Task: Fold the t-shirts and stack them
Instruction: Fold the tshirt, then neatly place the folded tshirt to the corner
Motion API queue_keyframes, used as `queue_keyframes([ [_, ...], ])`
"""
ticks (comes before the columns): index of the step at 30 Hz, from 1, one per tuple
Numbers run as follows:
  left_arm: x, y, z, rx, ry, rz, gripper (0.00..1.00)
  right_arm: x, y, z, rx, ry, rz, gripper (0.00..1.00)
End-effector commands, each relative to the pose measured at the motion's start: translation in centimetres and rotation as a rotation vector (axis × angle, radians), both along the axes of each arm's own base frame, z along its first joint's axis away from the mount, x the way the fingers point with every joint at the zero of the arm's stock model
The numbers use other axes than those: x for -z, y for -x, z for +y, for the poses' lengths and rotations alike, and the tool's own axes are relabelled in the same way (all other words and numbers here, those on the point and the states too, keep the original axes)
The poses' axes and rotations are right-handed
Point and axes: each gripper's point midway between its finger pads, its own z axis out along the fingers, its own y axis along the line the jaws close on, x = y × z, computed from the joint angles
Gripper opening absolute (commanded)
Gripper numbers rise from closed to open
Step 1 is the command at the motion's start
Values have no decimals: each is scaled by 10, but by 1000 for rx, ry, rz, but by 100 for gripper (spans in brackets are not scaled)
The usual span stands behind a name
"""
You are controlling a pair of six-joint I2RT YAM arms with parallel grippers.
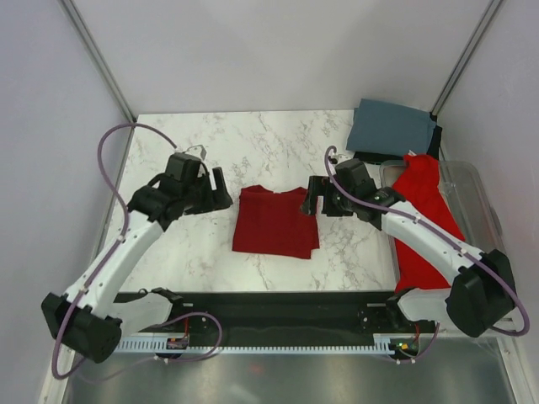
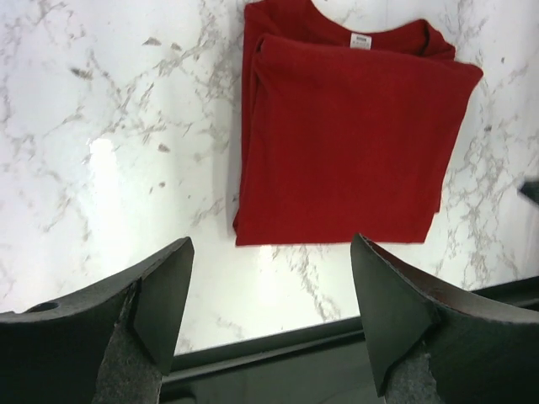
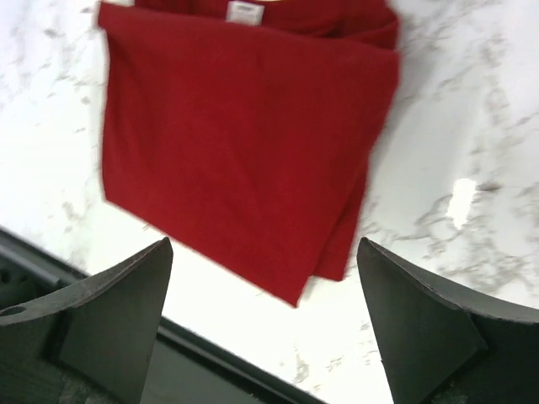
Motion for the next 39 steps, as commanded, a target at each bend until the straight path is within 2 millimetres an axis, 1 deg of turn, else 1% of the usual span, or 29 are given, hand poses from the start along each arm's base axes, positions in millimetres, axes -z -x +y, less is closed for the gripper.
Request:
queue_keyframes([
  [1, 1, 41, 31, 44, -111, 25, 82, 31, -15, -34, 55, 146, 45, 98],
  [2, 0, 48, 30, 58, -91, 18, 82, 35, -17, -35, 50, 146, 45, 98],
  [3, -3, 58, 33, 61, -73, -13, 82, 34, -26, -35, 54, 128, 24, 98],
  [5, -4, 67, 37, 57, -58, -41, 82, 43, -31, -29, 20, 111, 37, 97],
  [6, -8, 72, 39, 46, -48, -52, 83, 42, -37, -25, 8, 103, 20, 97],
  [8, -21, 81, 37, 70, -3, -108, 82, 55, -44, -23, -10, 102, 49, 95],
  [9, -24, 83, 37, 71, 6, -128, 83, 55, -50, -20, -25, 98, 38, 95],
  [10, -31, 86, 38, 72, 21, -163, 83, 67, -53, -20, -26, 105, 64, 94],
  [12, -37, 89, 34, 102, 50, -192, 83, 74, -59, -14, -40, 83, 75, 91],
  [13, -41, 91, 32, 126, 59, -214, 83, 87, -61, -14, -39, 90, 103, 91],
  [15, -49, 95, 27, 154, 90, -251, 83, 95, -67, -13, -37, 91, 112, 90],
  [16, -50, 96, 27, 156, 95, -259, 83, 107, -68, -13, -35, 92, 136, 89],
  [18, -55, 99, 28, 156, 103, -282, 83, 114, -73, -6, -55, 54, 138, 86],
  [19, -56, 100, 28, 161, 107, -288, 83, 126, -73, -6, -56, 44, 164, 85],
  [21, -59, 103, 29, 166, 115, -310, 83, 135, -76, 0, -73, 3, 170, 80],
  [22, -61, 105, 28, 166, 130, -314, 83, 144, -73, 4, -87, -35, 205, 79],
  [23, -60, 106, 27, 164, 139, -317, 84, 151, -68, 5, -93, -53, 224, 75],
  [24, -59, 109, 26, 168, 153, -320, 84, 154, -71, 9, -99, -80, 211, 72],
  [26, -55, 114, 23, 174, 182, -305, 85, 167, -61, 13, -119, -121, 250, 67],
  [27, -49, 117, 21, 184, 195, -289, 85, 168, -63, 16, -128, -136, 237, 66],
  [29, -47, 125, 15, 211, 238, -293, 84, 170, -59, 17, -147, -155, 245, 57],
  [30, -40, 127, 15, 214, 242, -286, 84, 167, -60, 19, -155, -165, 227, 54],
  [31, -45, 130, 16, 212, 253, -309, 84, 163, -60, 19, -164, -175, 215, 51],
  [32, -47, 129, 17, 207, 255, -323, 85, 162, -56, 21, -180, -196, 221, 43],
  [34, -46, 129, 15, 212, 262, -327, 85, 159, -57, 25, -198, -225, 210, 34],
  [35, -46, 129, 15, 216, 262, -323, 85, 155, -52, 28, -222, -253, 215, 24],
  [37, -44, 128, 14, 217, 260, -313, 85, 149, -54, 32, -243, -281, 196, 14],
  [38, -43, 128, 13, 221, 258, -302, 85, 145, -54, 33, -253, -295, 189, 2],
  [39, -43, 127, 13, 221, 258, -302, 85, 140, -54, 35, -266, -318, 183, 0],
])
